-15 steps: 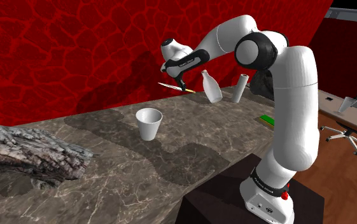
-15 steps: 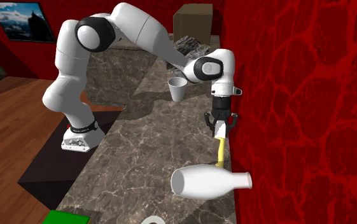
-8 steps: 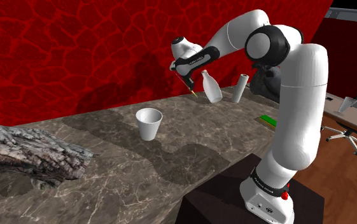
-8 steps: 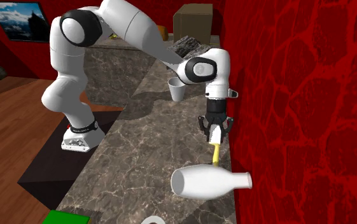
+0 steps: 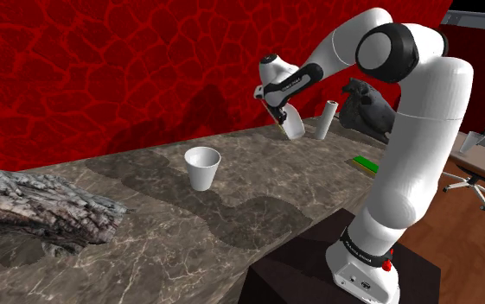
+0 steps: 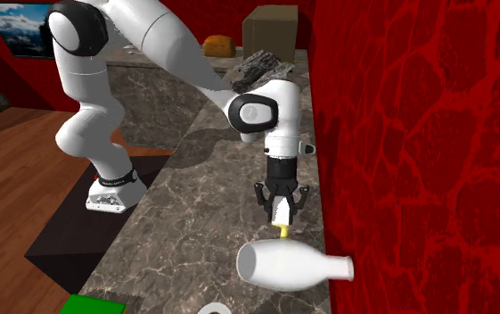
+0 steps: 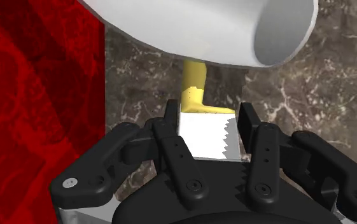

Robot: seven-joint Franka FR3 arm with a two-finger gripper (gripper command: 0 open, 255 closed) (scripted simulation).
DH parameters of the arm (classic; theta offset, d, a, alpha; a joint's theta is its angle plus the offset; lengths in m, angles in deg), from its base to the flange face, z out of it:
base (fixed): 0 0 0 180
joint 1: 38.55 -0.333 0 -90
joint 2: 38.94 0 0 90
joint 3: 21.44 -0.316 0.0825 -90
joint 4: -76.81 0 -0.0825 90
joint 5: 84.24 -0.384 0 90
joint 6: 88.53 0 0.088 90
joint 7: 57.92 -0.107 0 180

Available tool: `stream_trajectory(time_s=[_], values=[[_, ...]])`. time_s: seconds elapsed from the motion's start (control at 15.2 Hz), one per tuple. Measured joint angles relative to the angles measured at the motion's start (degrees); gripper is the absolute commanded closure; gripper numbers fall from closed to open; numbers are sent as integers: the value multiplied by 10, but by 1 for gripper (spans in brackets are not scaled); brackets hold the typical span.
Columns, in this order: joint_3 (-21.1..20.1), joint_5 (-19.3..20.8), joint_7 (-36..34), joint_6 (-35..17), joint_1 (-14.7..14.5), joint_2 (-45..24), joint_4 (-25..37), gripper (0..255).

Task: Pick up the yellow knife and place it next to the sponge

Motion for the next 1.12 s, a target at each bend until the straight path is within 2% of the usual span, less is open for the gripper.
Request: stream_trajectory(time_s=[0.66, 1.12], values=[[58, 38, 75, -94, 73, 65, -101, 255], [103, 44, 151, -162, 134, 72, -130, 255]])
